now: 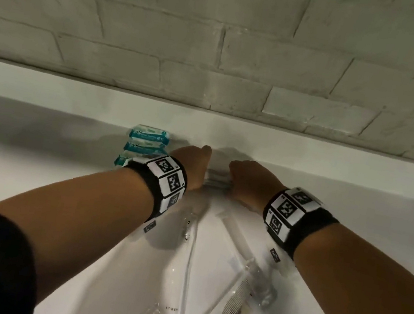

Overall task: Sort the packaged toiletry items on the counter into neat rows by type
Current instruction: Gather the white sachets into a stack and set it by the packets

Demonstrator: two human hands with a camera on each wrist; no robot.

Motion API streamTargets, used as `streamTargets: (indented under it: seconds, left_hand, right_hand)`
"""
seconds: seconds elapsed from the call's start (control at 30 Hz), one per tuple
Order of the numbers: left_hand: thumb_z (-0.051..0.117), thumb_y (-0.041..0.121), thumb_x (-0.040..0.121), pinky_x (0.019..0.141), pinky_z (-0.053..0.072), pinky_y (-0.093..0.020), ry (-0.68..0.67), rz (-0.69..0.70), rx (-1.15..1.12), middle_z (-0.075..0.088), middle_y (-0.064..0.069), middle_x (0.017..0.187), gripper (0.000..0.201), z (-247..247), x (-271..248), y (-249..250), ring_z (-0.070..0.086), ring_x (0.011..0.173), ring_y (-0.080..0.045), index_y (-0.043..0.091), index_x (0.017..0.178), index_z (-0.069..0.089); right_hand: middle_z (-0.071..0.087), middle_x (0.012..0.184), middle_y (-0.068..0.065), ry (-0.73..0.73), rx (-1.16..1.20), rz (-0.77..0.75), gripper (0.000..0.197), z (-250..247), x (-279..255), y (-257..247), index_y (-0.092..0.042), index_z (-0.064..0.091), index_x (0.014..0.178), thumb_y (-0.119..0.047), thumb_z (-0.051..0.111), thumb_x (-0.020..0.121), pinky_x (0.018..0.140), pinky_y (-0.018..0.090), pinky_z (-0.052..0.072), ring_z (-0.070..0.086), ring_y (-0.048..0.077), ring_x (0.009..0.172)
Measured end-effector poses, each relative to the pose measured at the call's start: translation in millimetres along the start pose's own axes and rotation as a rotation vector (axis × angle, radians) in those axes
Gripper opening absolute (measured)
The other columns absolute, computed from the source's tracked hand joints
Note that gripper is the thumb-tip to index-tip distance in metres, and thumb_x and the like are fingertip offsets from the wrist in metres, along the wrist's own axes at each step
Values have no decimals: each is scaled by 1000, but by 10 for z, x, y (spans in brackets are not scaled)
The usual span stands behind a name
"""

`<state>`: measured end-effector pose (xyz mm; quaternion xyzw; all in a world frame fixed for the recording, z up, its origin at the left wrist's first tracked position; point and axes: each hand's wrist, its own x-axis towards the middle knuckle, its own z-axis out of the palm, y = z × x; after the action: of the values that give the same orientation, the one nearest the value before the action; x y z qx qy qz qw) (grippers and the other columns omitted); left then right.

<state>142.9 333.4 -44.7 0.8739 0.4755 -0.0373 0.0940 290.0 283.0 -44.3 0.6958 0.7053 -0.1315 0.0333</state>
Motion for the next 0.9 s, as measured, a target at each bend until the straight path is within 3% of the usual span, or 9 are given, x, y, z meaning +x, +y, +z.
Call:
streamTargets:
  seconds: [0.13, 0.3, 0.47, 0.6, 0.67, 0.73, 0.8, 0.83, 0.9]
  left_hand:
    - [64, 7, 84, 81, 44, -36, 36, -89, -49, 60, -20, 117, 39, -53, 223, -127, 59, 107, -35, 1, 118, 46]
    - [63, 6, 85, 88, 45, -35, 86, -139, -105, 58, -21, 121, 36, -49, 433, -202, 58, 111, -35, -3, 118, 50]
    - [71, 8, 80, 87, 46, -35, 77, -196, -157, 59, -20, 120, 45, -50, 508, -234, 59, 110, -34, -2, 118, 48]
    - [79, 15, 74, 87, 46, -36, 90, -239, -258, 58, -20, 122, 62, -40, 478, -250, 57, 112, -35, -2, 122, 44]
    - [77, 18, 78, 88, 44, -35, 31, -278, -334, 56, -19, 124, 58, -67, 454, -267, 55, 114, -34, -3, 122, 46]
    - [63, 17, 88, 78, 41, -30, 12, -350, -492, 61, -18, 112, 21, -127, 430, -301, 57, 107, -32, -1, 96, 57]
    - [51, 11, 92, 70, 38, -28, -25, -400, -620, 64, -16, 96, 25, -169, 414, -334, 60, 97, -31, 2, 68, 51]
    - [49, 9, 93, 69, 40, -28, -71, -393, -649, 66, -16, 102, 23, -171, 417, -363, 62, 94, -27, -1, 73, 55]
    - [46, 12, 95, 64, 51, -19, -17, -499, -952, 62, -16, 123, 27, -123, 470, -410, 64, 69, -10, -4, 113, 59]
  right_hand:
    - [53, 131, 10, 44, 38, 8, 44, -74, 213, -52, -15, 49, 130, -20, 62, 88, 93, 28, 40, 51, 27, 120]
    - [51, 137, -3, 132, 298, -66, 44, -137, 390, 1, -36, 53, 133, -17, 48, 93, 97, 17, 30, 49, 17, 125]
    - [50, 139, 5, 118, 222, 25, 51, -90, 509, 32, -26, 48, 138, -16, 58, 89, 103, 26, 36, 50, 23, 125]
    - [54, 132, 4, 112, 281, 14, 52, -84, 478, 90, -26, 54, 131, -14, 67, 81, 99, 26, 39, 54, 24, 119]
    - [57, 128, 3, 115, 329, 18, 45, -65, 452, 172, -24, 56, 124, -16, 68, 81, 97, 25, 40, 55, 22, 117]
    - [59, 127, 3, 159, 460, 117, 35, -42, 435, 290, -20, 58, 121, -14, 60, 86, 97, 25, 42, 55, 22, 118]
    - [58, 131, 8, 149, 590, 245, 39, -33, 418, 389, -14, 55, 129, -11, 52, 91, 100, 31, 44, 55, 26, 120]
    - [56, 133, 11, 118, 618, 270, 40, -33, 411, 410, -12, 52, 133, -12, 51, 93, 103, 35, 44, 54, 29, 122]
    - [55, 134, 17, 70, 665, 260, 40, -35, 373, 387, -6, 50, 134, -13, 48, 95, 105, 44, 42, 53, 33, 123]
